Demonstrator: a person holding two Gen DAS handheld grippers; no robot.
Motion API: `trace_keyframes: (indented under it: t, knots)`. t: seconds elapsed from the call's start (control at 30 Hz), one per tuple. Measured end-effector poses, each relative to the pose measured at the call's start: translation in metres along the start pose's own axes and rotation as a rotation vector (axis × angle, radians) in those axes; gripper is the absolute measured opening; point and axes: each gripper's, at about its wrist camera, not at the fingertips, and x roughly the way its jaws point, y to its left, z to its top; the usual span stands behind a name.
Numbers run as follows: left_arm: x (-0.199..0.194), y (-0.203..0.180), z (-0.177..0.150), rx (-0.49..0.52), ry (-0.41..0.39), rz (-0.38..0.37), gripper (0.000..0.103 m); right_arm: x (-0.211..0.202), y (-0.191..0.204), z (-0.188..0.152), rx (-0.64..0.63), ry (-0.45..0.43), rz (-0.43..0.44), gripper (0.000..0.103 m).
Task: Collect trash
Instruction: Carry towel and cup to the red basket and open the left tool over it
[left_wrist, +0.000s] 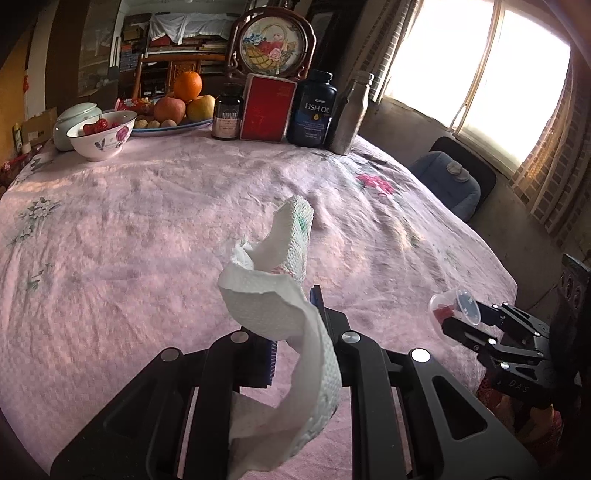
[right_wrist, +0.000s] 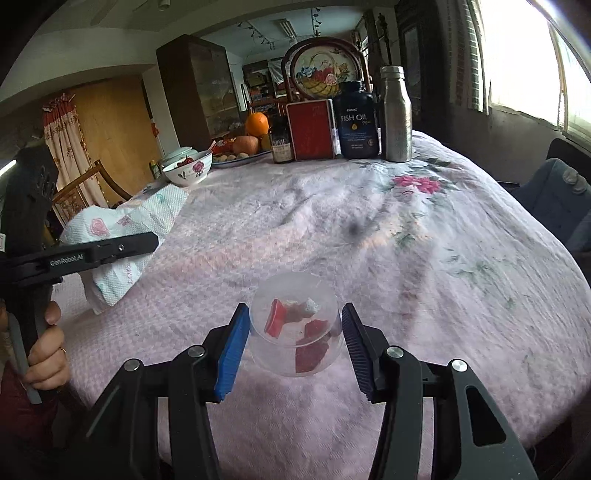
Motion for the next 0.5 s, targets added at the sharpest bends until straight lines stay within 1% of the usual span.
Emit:
trace_keyframes:
  t: [0.13,0.2,0.3,0.37,0.43,0.5]
  knots:
    - [0.009,-0.029,-0.002,0.067,0.020,-0.026,0.017,-0.050,-0.026,-0.005,0.038,-0.065,-0.036,0.051]
    - [0.016,-0.051,-0.003,0.111,0.036,-0.048,0.017,-0.081,-0.046,-0.015,0.053,-0.089,-0.090,0.051]
    - [0.024,-0.083,-0.005,0.169,0.048,-0.086,0.017,-0.121,-0.082,-0.037,0.109,-0.090,-0.172,0.051]
    - [0.028,-0.106,-0.007,0.201,0.049,-0.126,0.017,-0.142,-0.105,-0.053,0.156,-0.080,-0.213,0.051]
    - [0.034,-0.126,-0.007,0.214,0.059,-0.168,0.017,-0.163,-0.130,-0.072,0.205,-0.066,-0.261,0.051]
    - [0.041,-0.144,-0.009,0.219,0.076,-0.216,0.017,-0.175,-0.149,-0.088,0.245,-0.057,-0.286,0.051]
